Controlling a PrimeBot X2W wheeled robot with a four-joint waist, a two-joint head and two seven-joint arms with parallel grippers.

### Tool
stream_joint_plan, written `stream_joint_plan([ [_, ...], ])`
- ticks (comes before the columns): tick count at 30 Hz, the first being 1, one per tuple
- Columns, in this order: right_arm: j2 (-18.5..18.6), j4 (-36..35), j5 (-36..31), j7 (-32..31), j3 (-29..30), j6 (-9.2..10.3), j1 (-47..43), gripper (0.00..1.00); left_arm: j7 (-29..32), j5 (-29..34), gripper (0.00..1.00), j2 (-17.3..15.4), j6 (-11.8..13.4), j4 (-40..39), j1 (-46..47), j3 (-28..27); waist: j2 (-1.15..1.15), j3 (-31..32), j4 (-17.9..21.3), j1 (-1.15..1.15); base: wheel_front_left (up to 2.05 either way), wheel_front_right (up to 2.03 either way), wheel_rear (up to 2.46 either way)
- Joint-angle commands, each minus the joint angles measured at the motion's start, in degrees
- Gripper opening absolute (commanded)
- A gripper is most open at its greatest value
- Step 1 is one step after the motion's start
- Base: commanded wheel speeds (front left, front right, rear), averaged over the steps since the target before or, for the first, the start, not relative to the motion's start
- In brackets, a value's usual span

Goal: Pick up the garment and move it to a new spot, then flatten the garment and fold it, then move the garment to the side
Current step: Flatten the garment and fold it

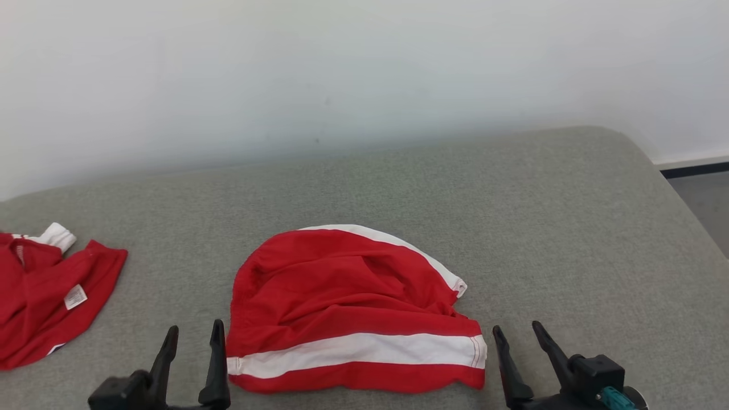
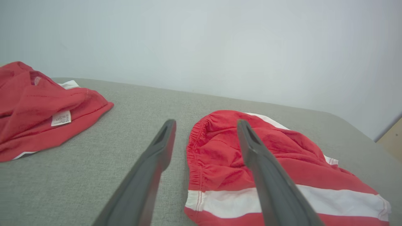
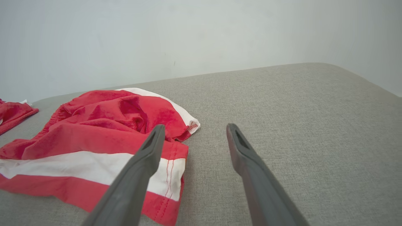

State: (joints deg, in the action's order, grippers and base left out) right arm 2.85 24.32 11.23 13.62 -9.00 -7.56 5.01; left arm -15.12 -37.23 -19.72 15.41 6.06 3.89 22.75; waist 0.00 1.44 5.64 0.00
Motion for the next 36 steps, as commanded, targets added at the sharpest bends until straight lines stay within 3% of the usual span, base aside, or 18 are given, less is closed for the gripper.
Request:
stream_joint_plan([
  [1,0.0,-0.5,-0.5,0.1,0.9,0.15,-0.5,1.00,0.0,3.7,1.00,1.4,-0.9,-2.1,-2.5,-2.6,0.00,0.7,-1.0,0.00,0.00,0.00,0.00],
  [6,0.0,-1.5,-0.9,0.2,2.4,0.15,-1.0,1.00,0.0,11.8,1.00,4.5,-4.0,-4.1,-6.4,-8.4,0.00,1.5,-2.3,0.00,0.00,0.00,0.00],
  [12,0.0,-2.2,-0.9,0.3,2.9,0.15,-1.7,1.00,0.0,17.1,1.00,6.4,-7.0,-1.7,-8.6,-13.0,0.00,2.7,-3.3,0.00,0.00,0.00,0.00],
  [36,0.1,-2.9,0.5,-0.5,1.3,0.15,-4.6,1.00,0.0,22.7,1.00,12.1,-14.8,4.2,-9.2,-20.1,0.00,3.3,-2.8,0.00,0.00,0.00,0.00],
])
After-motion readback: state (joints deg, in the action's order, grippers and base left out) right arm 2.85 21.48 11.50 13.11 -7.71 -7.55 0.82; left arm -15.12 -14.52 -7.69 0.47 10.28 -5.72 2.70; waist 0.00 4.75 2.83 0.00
